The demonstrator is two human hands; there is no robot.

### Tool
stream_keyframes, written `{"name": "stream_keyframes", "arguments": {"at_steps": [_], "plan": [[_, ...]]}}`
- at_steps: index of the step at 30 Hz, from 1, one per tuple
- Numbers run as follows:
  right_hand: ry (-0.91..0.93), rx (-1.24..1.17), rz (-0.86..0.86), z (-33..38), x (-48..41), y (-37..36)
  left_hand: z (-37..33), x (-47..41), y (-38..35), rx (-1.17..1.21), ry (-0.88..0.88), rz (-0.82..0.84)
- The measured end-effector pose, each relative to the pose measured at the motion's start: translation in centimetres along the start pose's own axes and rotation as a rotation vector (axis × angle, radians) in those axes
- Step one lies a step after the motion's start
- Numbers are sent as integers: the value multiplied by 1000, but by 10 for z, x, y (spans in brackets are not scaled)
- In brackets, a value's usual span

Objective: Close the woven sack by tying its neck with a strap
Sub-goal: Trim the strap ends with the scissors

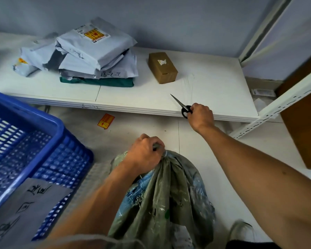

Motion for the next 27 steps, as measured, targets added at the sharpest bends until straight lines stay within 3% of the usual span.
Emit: {"name": "stream_keyframes", "arguments": {"at_steps": [9,21,27], "plan": [[-21,86,91,12,-46,-22,-9,-7,-9,-73,-29,218],[72,107,172,20,-54,6,-12,-2,-5,-219,-33,175],[291,133,157,33,12,10,-15,18,3,-405,-72,79]]}}
Point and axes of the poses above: each hand's wrist, its own x-axis away from the middle knuckle, its own y-axis out of the back of the hand, z = x × y, the point moved 6 cm from there along -x, towards the middle knuckle, and after that the axes turned 8 degrees about x, right-handed, at the moved point
